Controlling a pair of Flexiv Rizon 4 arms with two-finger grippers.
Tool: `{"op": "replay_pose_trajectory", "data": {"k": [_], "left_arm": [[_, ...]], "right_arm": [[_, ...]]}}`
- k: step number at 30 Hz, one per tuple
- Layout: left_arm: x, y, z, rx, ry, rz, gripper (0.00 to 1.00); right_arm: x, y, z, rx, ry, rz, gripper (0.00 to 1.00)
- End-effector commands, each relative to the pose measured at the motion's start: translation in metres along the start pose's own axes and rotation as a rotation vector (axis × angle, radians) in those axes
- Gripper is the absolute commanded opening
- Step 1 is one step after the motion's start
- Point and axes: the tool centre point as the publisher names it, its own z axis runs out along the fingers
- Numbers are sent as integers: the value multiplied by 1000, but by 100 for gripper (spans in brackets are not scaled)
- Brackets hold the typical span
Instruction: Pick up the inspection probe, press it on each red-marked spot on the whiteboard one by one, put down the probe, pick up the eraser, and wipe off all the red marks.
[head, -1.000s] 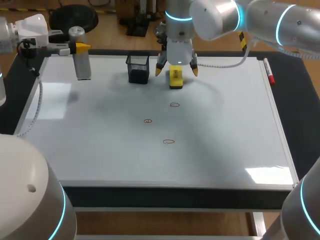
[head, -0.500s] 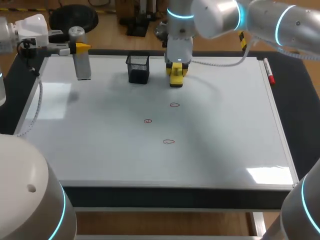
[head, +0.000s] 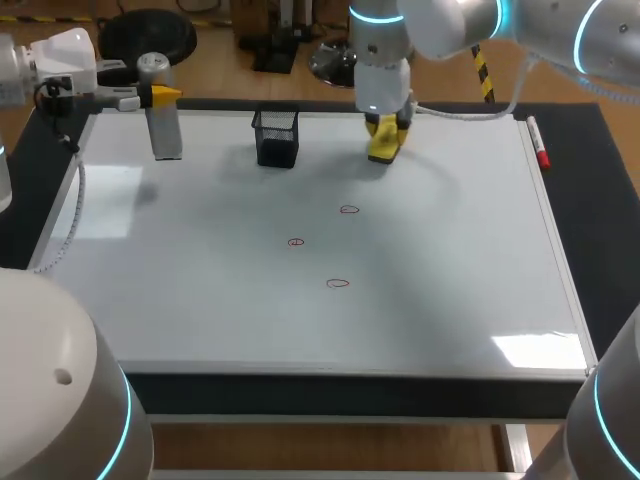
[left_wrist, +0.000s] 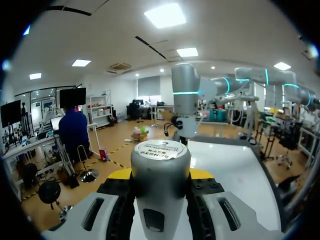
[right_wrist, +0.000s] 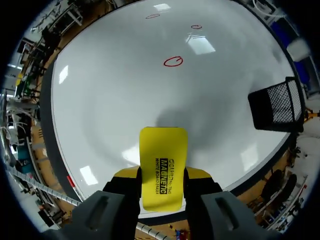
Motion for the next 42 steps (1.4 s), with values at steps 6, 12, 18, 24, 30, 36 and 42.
{"op": "replay_pose_trajectory", "data": {"k": [6, 12, 18, 24, 30, 36, 42], "left_arm": [[0, -1, 0, 2, -2, 2, 0], [0, -1, 0, 2, -2, 2, 0], [0, -1, 0, 2, -2, 2, 0], [0, -1, 0, 2, -2, 2, 0], [0, -1, 0, 2, -2, 2, 0], [0, -1, 0, 2, -2, 2, 0], [0, -1, 0, 2, -2, 2, 0]], "right_arm": [[62, -5, -15, 27, -4, 177, 0], [102, -6, -16, 27, 1, 281, 0], [136, 0, -16, 11, -16, 380, 0], [159, 7, -13, 3, -18, 442, 0], [177, 15, -10, -3, -21, 485, 0], [191, 24, -8, -13, -14, 523, 0], [201, 30, -6, -21, -13, 554, 0]]}}
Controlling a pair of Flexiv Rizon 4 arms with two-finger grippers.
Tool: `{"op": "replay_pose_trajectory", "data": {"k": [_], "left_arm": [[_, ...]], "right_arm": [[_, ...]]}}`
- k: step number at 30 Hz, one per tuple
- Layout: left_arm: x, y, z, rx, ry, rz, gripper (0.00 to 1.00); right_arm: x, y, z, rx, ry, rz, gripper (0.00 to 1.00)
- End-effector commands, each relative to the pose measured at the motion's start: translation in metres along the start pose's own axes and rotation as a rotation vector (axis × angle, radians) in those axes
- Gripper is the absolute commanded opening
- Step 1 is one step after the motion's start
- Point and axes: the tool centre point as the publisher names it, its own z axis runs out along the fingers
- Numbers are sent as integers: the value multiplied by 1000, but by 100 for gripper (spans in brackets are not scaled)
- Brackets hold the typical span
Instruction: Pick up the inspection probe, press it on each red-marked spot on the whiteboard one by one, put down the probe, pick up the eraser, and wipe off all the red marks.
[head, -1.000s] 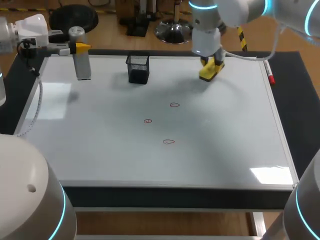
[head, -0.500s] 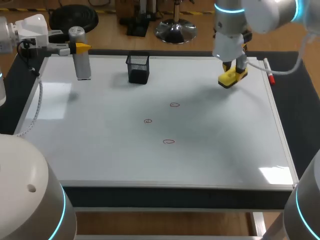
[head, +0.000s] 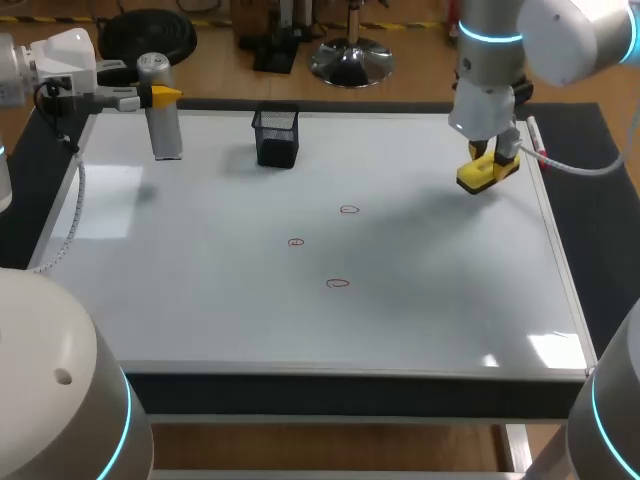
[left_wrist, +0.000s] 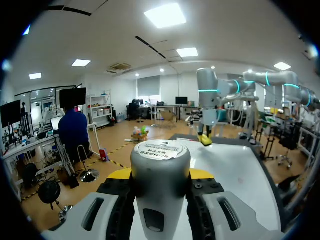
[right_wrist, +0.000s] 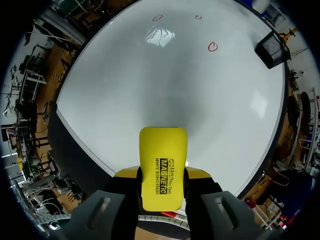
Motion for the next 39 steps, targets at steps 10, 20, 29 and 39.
{"op": "replay_pose_trajectory", "data": {"k": [10, 20, 29, 39], "left_arm": [[0, -1, 0, 2, -2, 2, 0], [0, -1, 0, 2, -2, 2, 0], [0, -1, 0, 2, -2, 2, 0], [0, -1, 0, 2, -2, 2, 0]], "right_arm": [[19, -4, 2, -29, -25, 44, 0], [19, -4, 2, -29, -25, 44, 0], [19, -4, 2, -29, -25, 44, 0], [19, -4, 2, -29, -25, 44, 0]]}}
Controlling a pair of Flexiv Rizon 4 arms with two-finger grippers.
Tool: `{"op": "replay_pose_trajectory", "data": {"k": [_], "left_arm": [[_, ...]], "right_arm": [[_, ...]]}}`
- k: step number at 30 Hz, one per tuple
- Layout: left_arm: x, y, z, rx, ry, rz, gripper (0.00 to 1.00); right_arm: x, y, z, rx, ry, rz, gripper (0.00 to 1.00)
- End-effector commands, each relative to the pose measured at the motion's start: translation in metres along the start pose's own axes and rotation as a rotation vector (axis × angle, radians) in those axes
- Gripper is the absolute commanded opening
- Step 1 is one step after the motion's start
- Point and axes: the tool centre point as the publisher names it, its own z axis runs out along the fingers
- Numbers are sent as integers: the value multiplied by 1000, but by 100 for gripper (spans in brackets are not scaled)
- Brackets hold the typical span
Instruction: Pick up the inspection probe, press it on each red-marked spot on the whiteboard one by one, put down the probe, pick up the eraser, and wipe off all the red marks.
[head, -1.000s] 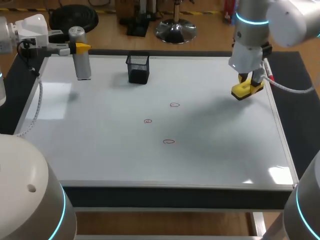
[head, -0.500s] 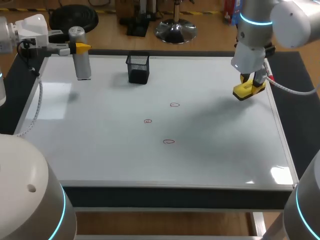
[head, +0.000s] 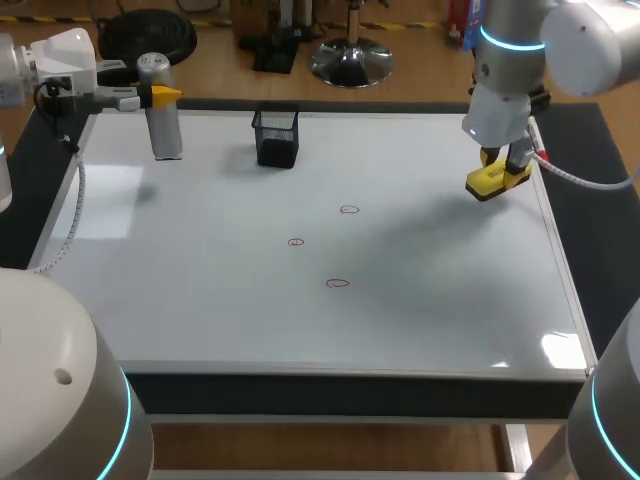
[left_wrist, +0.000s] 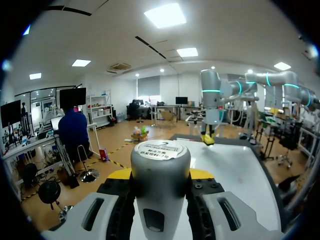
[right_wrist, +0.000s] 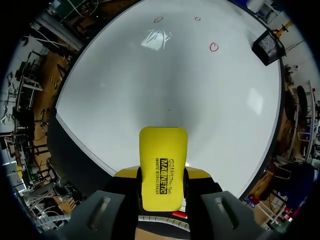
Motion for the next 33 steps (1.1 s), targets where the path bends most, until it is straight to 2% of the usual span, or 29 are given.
{"op": "replay_pose_trajectory", "data": {"k": [1, 8, 19, 27, 33], "left_arm": [[0, -1, 0, 2, -2, 2, 0], [2, 0, -1, 2, 3, 5, 0], [54, -5, -5, 21, 30, 32, 0], [104, -12, 10, 31, 97, 60, 0], [131, -13, 23, 52, 139, 55, 0]], "right_arm": [[0, -1, -1, 2, 2, -2, 0], [0, -1, -1, 2, 2, -2, 0], [0, -1, -1, 2, 2, -2, 0], [0, -1, -1, 2, 2, -2, 0], [0, -1, -1, 2, 2, -2, 0]]}}
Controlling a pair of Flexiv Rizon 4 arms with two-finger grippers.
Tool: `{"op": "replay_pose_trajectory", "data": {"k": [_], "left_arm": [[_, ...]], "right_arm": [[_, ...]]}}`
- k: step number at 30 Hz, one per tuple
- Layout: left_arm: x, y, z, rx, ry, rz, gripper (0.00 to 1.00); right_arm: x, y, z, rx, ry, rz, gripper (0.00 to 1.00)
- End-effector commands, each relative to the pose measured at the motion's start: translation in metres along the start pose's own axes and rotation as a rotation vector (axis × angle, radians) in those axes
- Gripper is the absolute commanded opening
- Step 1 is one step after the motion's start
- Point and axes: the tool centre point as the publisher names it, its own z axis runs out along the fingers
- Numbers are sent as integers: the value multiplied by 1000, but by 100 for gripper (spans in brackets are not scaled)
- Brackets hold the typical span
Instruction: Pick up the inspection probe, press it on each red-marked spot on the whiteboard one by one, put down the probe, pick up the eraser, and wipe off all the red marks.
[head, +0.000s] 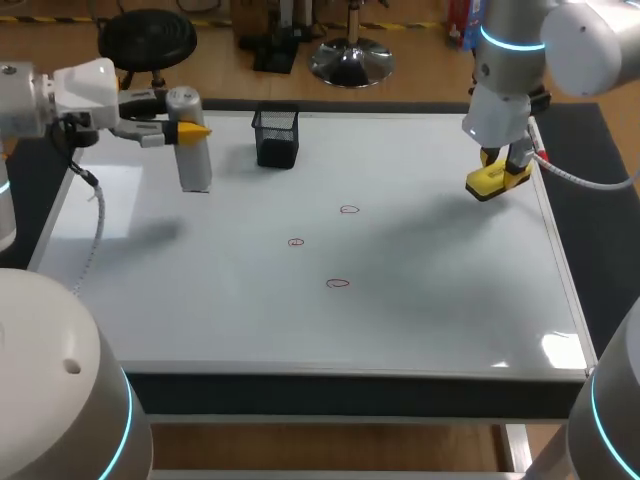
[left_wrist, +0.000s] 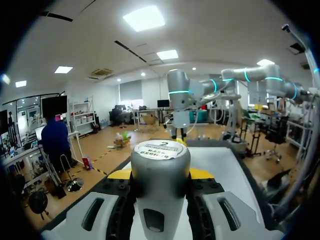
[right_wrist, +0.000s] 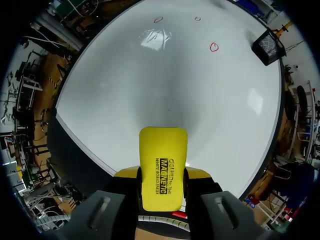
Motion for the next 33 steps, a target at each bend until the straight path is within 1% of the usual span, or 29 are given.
{"op": "replay_pose_trajectory", "data": {"k": [1, 4, 8, 12, 19, 23, 25, 33], "left_arm": [[19, 0, 10, 16, 0, -3, 0], [32, 1, 19, 36, 18, -12, 0], [48, 2, 32, 34, 45, -6, 0], [60, 4, 43, 32, 74, 6, 0], [80, 13, 69, 34, 143, 18, 0], [87, 17, 80, 53, 158, 5, 0], [90, 19, 85, 58, 175, 15, 0], [96, 31, 106, 66, 195, 18, 0]], "right_arm": [[0, -1, -1, 2, 2, -2, 0], [0, -1, -1, 2, 2, -2, 0], [0, -1, -1, 2, 2, -2, 0], [0, -1, -1, 2, 2, -2, 0], [0, -1, -1, 2, 2, -2, 0], [0, -1, -1, 2, 2, -2, 0], [0, -1, -1, 2, 2, -2, 0], [0, -1, -1, 2, 2, -2, 0]]}}
